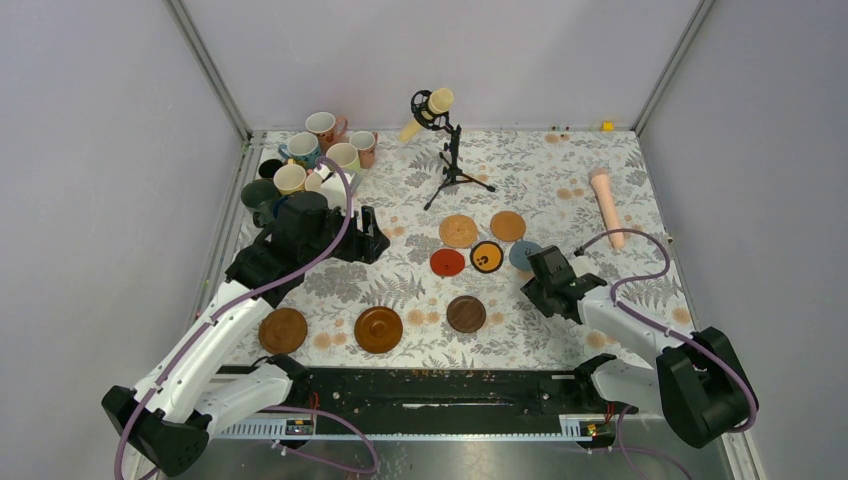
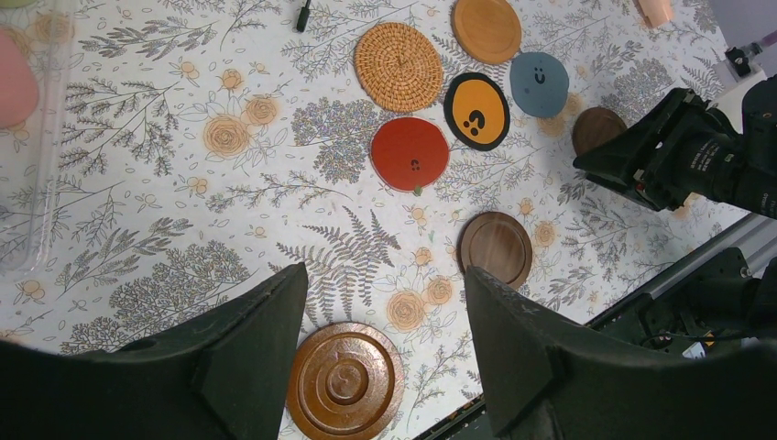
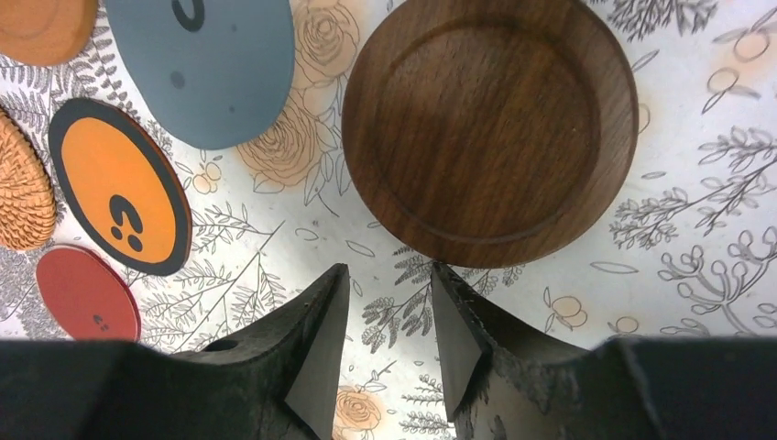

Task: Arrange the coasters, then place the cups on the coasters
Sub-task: Move the coaster to the center of the board.

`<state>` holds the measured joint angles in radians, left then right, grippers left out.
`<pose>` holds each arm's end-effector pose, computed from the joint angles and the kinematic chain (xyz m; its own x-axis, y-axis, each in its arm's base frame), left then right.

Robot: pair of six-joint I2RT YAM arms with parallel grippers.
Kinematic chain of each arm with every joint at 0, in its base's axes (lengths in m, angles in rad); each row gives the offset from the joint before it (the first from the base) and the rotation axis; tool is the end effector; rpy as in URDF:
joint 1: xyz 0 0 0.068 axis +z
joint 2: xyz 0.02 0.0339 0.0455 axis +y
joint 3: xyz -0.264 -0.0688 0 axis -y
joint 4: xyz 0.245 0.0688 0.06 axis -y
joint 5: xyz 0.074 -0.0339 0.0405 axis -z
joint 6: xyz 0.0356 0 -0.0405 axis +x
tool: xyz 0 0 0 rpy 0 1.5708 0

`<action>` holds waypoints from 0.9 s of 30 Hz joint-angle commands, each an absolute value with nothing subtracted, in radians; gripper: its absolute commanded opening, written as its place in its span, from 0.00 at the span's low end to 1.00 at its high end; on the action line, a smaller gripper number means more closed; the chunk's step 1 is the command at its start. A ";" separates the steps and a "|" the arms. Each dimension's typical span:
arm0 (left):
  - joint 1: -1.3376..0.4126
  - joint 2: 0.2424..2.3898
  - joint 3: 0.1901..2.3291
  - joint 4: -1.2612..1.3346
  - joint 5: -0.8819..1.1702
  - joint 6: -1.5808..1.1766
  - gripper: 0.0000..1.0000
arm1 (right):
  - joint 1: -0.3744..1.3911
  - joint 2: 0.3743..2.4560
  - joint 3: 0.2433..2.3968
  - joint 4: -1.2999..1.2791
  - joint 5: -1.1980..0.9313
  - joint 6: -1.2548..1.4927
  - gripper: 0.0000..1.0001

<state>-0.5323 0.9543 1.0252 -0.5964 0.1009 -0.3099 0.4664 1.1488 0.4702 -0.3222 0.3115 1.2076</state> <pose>0.1724 -0.1057 0.3512 -0.5885 -0.0055 -0.8085 0.4206 0.8519 -0.3119 0.1822 0.0795 0.1564 -0.5292 0.7298 -0.4329 0.6033 0.6824 0.4128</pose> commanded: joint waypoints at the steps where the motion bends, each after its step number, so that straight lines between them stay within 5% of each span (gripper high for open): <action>1: -0.535 0.939 1.037 -0.569 0.091 -0.296 0.65 | 0.462 1.171 0.533 -0.336 0.416 1.121 0.47; 10: -0.537 0.937 1.037 -0.570 0.086 -0.295 0.65 | 0.456 1.178 0.629 -0.404 0.312 1.027 0.49; 19: -0.536 0.947 1.038 -0.569 0.105 -0.299 0.65 | 0.433 1.036 0.604 -0.635 0.456 1.185 0.65; 27: -0.536 0.948 1.036 -0.569 0.105 -0.301 0.65 | 0.387 1.068 0.581 -0.619 0.455 1.207 0.65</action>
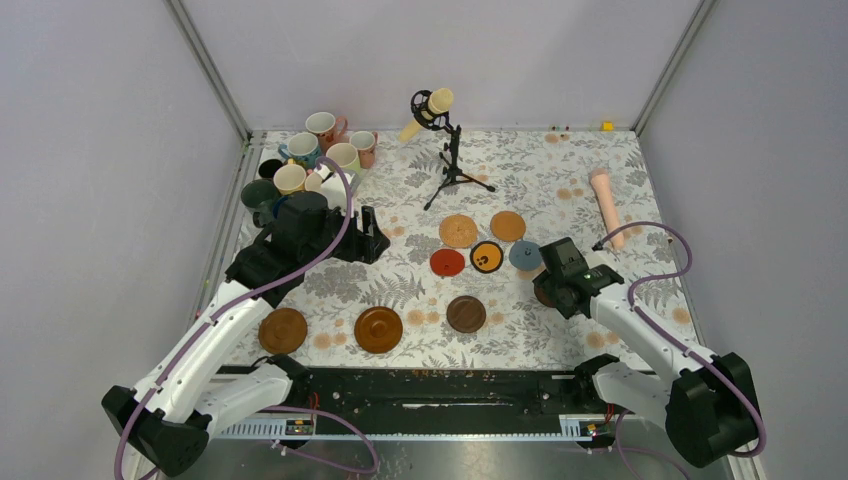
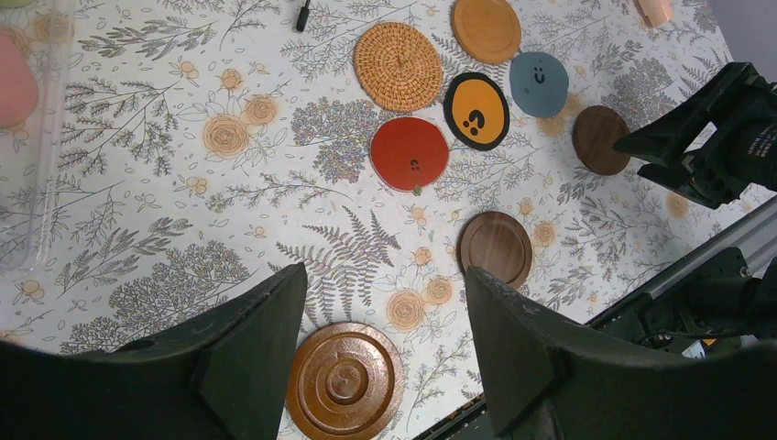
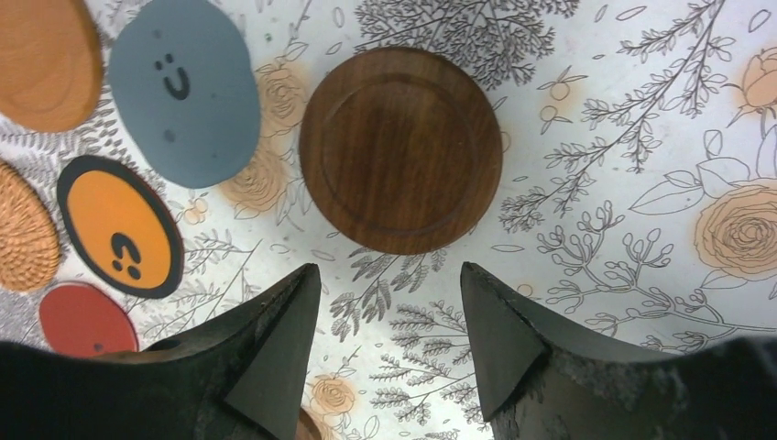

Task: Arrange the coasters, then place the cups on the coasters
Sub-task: Move the coaster to the center of the board.

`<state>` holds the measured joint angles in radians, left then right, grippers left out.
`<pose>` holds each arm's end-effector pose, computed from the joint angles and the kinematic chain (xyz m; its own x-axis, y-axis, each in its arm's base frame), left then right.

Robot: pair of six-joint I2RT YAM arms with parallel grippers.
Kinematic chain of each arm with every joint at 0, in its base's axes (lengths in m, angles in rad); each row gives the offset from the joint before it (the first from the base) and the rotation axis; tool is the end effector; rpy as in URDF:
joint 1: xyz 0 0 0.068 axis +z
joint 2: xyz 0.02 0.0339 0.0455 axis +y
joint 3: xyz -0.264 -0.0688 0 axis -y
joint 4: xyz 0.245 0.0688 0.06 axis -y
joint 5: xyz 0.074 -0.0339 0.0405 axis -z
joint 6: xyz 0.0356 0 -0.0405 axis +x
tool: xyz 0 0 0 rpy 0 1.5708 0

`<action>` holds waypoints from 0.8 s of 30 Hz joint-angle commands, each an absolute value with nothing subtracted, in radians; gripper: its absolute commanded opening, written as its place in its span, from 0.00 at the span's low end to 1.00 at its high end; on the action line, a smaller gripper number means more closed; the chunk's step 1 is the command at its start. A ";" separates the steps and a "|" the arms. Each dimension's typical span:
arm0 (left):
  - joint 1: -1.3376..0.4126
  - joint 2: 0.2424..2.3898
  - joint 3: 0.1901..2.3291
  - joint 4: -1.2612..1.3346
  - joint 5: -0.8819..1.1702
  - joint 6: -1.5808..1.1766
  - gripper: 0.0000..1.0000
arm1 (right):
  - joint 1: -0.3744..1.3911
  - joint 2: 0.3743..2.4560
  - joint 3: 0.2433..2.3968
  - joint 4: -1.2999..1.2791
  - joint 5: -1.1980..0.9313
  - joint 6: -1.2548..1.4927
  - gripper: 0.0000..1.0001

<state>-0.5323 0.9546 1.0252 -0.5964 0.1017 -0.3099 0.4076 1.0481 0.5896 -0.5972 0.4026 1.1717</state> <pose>0.1724 -0.1057 0.3512 -0.5889 -0.0052 -0.8082 0.4210 0.8516 -0.3123 0.1773 0.0613 0.1947 -0.4832 0.7147 -0.5056 0.6633 0.6758 0.3214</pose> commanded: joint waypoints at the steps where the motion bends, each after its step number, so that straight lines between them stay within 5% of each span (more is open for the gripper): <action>1: -0.536 0.949 1.036 -0.570 0.105 -0.300 0.65 | 0.381 1.073 0.575 -0.604 0.449 1.196 0.65; 24: -0.537 0.942 1.037 -0.569 0.095 -0.297 0.65 | 0.317 1.145 0.515 -0.467 0.421 1.256 0.59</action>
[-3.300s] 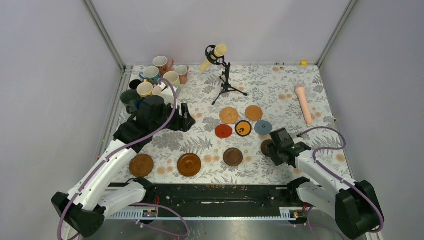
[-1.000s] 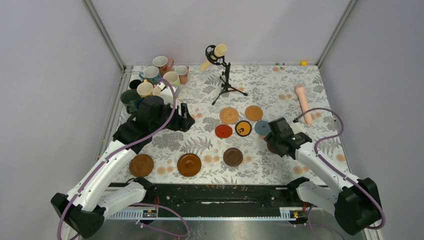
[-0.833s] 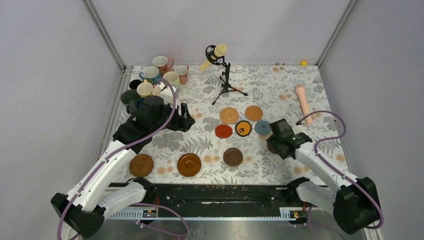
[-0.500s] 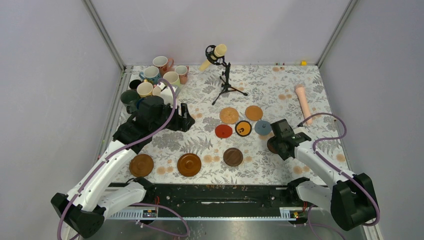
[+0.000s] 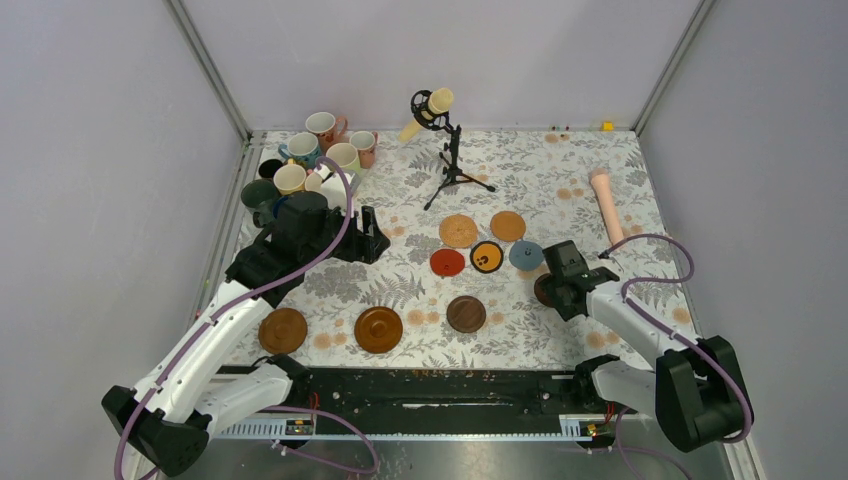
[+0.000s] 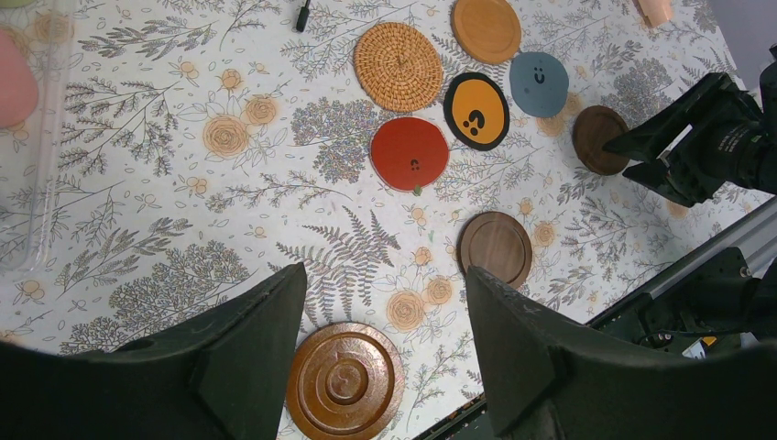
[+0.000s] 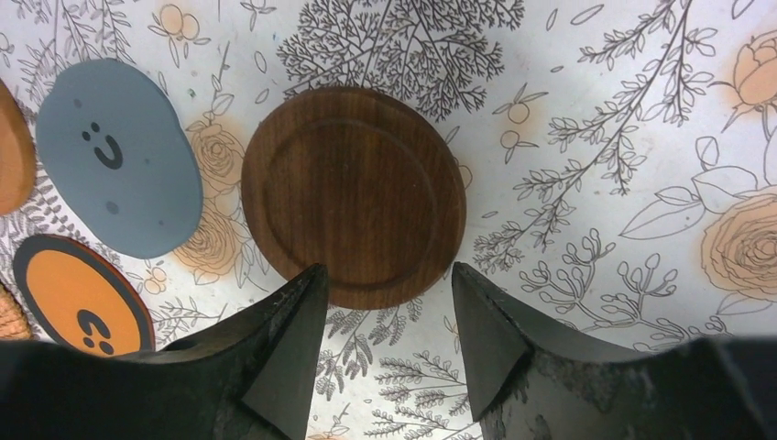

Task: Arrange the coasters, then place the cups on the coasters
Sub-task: Move the coaster to the center of the board.

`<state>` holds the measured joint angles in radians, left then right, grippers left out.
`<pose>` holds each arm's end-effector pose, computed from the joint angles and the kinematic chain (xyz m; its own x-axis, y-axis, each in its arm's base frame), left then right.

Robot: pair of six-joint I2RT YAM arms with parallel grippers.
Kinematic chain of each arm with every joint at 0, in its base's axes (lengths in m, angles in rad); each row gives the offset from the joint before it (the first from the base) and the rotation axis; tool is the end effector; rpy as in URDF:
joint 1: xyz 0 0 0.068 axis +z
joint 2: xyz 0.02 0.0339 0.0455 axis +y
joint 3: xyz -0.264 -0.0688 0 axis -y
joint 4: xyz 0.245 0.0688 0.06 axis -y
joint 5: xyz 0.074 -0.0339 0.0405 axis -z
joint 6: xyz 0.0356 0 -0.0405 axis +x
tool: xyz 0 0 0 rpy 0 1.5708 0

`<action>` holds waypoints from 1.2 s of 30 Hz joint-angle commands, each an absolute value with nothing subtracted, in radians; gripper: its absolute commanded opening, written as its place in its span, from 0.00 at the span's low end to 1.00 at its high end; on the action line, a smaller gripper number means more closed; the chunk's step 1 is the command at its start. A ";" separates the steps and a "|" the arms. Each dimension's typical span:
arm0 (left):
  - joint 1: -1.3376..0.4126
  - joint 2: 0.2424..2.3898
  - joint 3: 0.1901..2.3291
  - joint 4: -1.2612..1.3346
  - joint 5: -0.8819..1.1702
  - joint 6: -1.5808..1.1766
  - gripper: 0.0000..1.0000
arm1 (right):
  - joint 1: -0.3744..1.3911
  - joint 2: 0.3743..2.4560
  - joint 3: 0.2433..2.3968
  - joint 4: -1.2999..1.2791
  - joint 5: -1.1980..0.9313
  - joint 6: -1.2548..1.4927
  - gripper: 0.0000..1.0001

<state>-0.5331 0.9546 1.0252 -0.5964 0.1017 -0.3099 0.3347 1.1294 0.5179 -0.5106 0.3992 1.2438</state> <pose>0.1723 -0.1059 0.3512 -0.5889 -0.0048 -0.8082 0.4217 0.8513 -0.3123 0.1827 0.0489 0.1644 -0.4092 0.7815 -0.4710 0.7599 0.5776 0.2983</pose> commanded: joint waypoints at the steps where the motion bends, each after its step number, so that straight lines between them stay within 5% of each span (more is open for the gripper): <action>1: -0.537 0.942 1.035 -0.569 0.096 -0.297 0.65 | 0.313 1.151 0.517 -0.465 0.419 1.253 0.59; 27: -0.536 0.941 1.034 -0.569 0.083 -0.295 0.65 | 0.200 1.247 0.557 -0.451 0.447 1.165 0.56; 36: -0.537 0.931 1.032 -0.568 0.079 -0.296 0.66 | 0.204 1.110 0.638 -0.508 0.373 0.975 0.55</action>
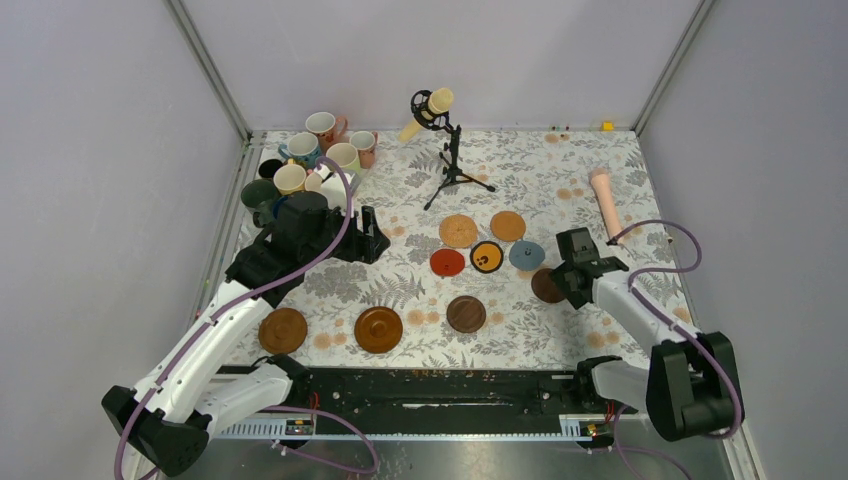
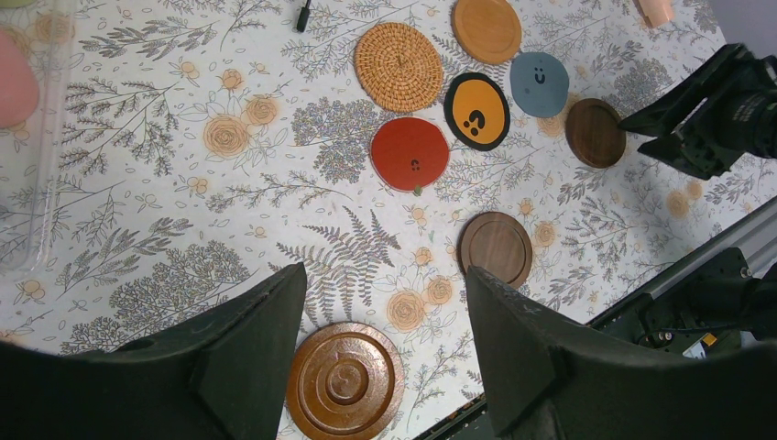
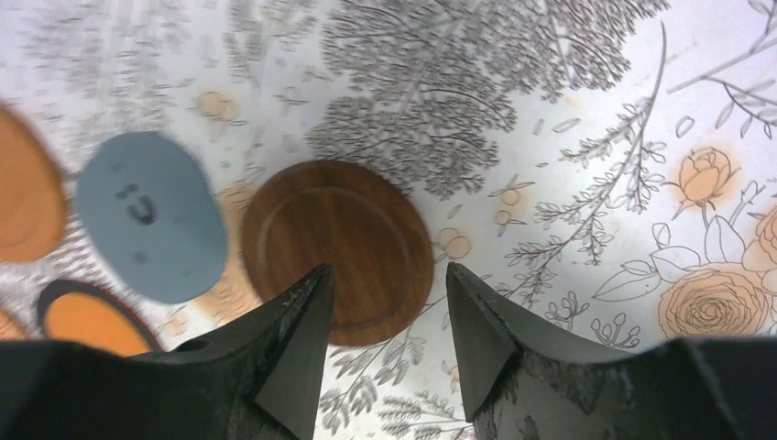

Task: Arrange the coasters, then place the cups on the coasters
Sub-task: Move the coaster to the center of the board.

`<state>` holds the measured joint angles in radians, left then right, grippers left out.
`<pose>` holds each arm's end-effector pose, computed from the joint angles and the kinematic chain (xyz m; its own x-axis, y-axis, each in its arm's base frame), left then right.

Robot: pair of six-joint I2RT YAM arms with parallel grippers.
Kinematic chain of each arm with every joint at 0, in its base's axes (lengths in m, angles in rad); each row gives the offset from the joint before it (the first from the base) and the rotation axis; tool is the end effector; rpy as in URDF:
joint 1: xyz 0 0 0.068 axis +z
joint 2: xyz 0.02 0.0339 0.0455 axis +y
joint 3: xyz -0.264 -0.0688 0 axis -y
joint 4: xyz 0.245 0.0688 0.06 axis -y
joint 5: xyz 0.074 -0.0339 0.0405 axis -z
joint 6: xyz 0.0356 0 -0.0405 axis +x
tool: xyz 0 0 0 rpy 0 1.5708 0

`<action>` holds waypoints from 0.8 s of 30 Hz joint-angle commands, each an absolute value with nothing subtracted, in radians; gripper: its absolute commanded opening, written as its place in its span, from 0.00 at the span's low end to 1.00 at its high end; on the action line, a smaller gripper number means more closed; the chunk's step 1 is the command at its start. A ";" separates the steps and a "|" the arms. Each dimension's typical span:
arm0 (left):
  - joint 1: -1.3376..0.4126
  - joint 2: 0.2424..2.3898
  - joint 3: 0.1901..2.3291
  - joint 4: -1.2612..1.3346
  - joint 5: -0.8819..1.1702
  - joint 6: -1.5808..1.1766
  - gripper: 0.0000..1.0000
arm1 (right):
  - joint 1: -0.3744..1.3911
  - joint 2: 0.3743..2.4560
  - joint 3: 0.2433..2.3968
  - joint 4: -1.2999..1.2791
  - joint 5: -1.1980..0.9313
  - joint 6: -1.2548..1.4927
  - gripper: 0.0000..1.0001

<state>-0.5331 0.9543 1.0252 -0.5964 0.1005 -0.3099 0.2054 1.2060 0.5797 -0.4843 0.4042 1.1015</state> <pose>0.1723 -0.1058 0.3512 -0.5885 -0.0051 -0.8085 0.4210 0.8518 -0.3117 0.2054 0.0285 0.1695 -0.4114 0.7519 -0.5151 0.7748 0.5862 0.2367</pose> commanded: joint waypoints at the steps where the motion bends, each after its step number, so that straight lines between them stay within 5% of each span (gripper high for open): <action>1: -0.536 0.928 1.034 -0.570 0.076 -0.296 0.66 | 0.210 1.085 0.635 -0.483 0.335 0.934 0.55; 10: -0.537 0.886 1.029 -0.568 0.009 -0.307 0.65 | 0.422 0.971 0.673 -0.387 0.121 0.694 0.60; 24: -0.536 0.764 0.995 -0.531 -0.187 -0.337 0.66 | 0.898 1.249 0.789 -0.303 0.155 0.733 0.55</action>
<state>-0.5339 0.7849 1.0035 -0.5804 -0.1066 -0.3248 0.7864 1.1732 0.6918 -0.3504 0.1219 0.7261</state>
